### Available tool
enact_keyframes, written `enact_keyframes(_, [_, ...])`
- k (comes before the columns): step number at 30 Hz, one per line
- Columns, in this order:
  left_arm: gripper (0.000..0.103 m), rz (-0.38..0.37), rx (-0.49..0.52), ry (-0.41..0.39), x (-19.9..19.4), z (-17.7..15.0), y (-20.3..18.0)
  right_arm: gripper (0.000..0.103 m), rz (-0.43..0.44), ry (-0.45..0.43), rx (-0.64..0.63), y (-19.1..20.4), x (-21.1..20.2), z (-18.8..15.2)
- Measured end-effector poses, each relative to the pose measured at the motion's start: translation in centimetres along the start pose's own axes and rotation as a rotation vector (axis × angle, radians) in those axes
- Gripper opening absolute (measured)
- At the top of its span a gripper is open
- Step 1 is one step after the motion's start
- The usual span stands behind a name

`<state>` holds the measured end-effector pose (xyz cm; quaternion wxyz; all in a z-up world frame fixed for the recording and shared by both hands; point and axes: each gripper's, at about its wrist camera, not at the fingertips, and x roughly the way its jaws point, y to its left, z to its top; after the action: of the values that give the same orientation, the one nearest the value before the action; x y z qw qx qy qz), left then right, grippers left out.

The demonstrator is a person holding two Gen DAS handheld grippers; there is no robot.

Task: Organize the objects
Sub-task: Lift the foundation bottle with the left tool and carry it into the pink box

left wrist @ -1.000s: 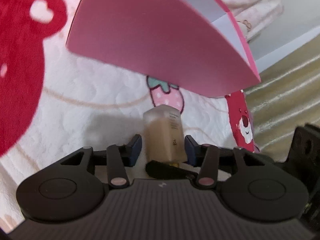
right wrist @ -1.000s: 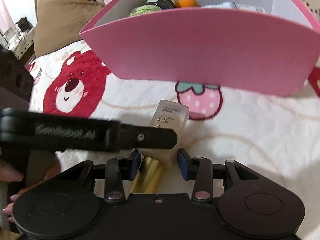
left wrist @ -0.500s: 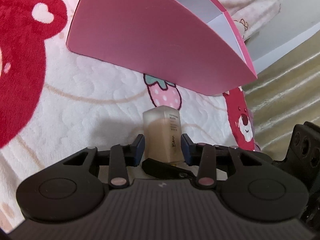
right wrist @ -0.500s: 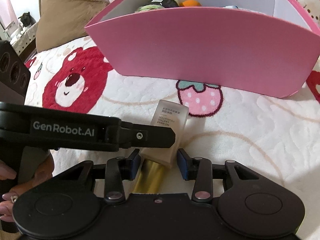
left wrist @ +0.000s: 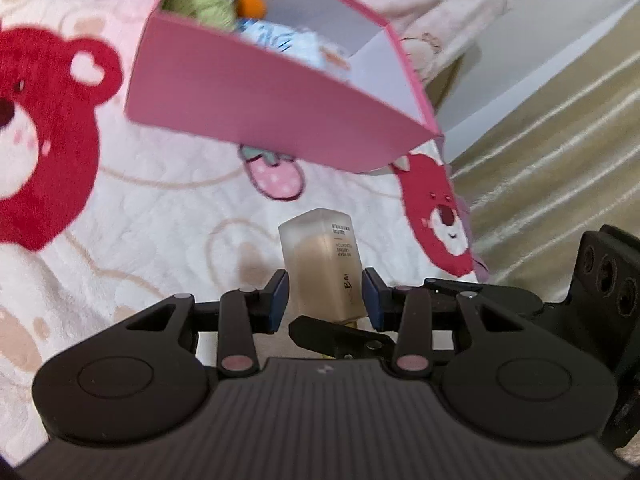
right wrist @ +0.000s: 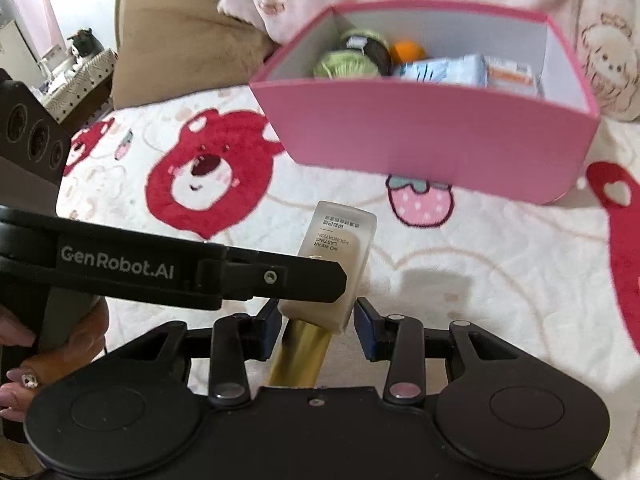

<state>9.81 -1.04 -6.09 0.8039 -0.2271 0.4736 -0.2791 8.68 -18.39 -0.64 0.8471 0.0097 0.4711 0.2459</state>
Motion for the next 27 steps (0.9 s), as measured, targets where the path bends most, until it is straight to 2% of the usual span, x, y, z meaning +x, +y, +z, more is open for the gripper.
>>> enact_keyframes(7, [0.038, -0.016, 0.102, -0.093, -2.6, 1.6, -5.8, 0.045, -0.055, -0.070, -0.050, 0.1, -5.5, 2.3])
enact_keyframes(14, [0.038, -0.022, 0.122, -0.098, -3.7, 5.4, -9.4, 0.045, -0.099, -0.084, -0.081, -0.4, -9.1, 6.3])
enact_keyframes(21, [0.038, -0.025, 0.108, -0.109, -2.7, 10.0, -10.2, 0.044, -0.131, -0.055, -0.101, -1.4, -9.7, 11.3])
enact_keyframes(27, [0.038, -0.028, 0.087, -0.127, -0.8, 15.3, -10.2, 0.044, -0.196, -0.078, -0.126, -2.5, -8.1, 15.8])
